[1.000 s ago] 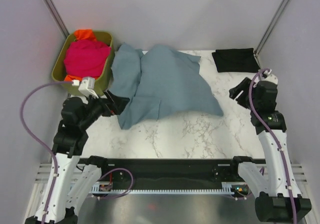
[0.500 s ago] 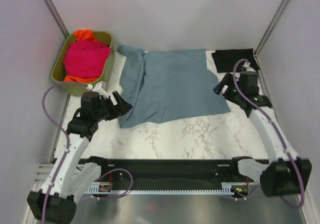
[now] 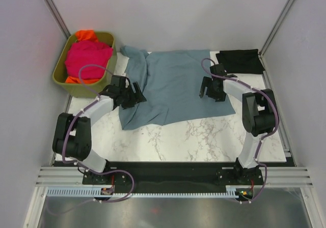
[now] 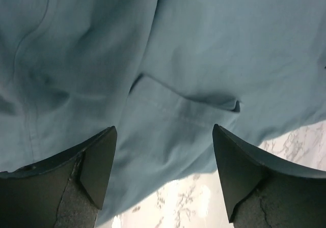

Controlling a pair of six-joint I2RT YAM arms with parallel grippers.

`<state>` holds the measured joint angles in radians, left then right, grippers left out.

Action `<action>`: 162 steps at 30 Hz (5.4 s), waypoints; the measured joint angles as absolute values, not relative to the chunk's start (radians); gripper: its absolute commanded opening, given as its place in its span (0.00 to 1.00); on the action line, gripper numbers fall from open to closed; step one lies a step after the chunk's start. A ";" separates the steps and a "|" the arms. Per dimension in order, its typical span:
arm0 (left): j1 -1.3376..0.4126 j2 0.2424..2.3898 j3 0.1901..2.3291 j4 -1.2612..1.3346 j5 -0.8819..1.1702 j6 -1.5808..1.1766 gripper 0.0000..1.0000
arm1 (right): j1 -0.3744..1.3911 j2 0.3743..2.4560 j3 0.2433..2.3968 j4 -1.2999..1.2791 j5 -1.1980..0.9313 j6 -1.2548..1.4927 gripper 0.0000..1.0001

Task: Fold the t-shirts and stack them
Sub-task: Flatten the tshirt out

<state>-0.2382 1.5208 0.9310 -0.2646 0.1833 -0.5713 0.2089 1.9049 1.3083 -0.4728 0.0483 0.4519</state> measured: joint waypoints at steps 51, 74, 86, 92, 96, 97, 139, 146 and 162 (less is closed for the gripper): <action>-0.435 1.064 0.579 -0.318 -0.033 -0.690 0.56 | 0.748 1.585 0.934 -0.262 0.019 0.657 0.84; -0.439 1.626 0.882 -0.178 -0.080 -0.501 0.41 | 0.654 1.307 0.825 -0.336 0.065 0.608 0.88; -0.439 1.670 0.888 -0.160 -0.077 -0.487 0.34 | 0.649 1.307 0.802 -0.353 0.057 0.594 0.88; -0.439 1.676 0.891 -0.155 -0.076 -0.476 0.17 | 0.648 1.307 0.791 -0.354 0.057 0.594 0.88; -0.439 1.670 0.891 -0.166 -0.078 -0.476 0.17 | 0.646 1.307 0.783 -0.355 0.057 0.594 0.88; -0.439 1.666 0.891 -0.174 -0.079 -0.476 0.17 | 0.646 1.307 0.781 -0.355 0.057 0.594 0.88; -0.456 0.825 0.811 -0.625 -0.076 -0.470 0.02 | -0.062 0.898 0.452 -0.714 0.223 0.931 0.86; -0.456 0.820 0.811 -0.626 -0.058 -0.465 0.02 | -0.076 0.987 0.453 -0.652 0.229 0.942 0.63; -0.456 0.814 0.811 -0.627 -0.034 -0.457 0.02 | -0.076 0.883 0.458 -0.630 0.145 0.902 0.00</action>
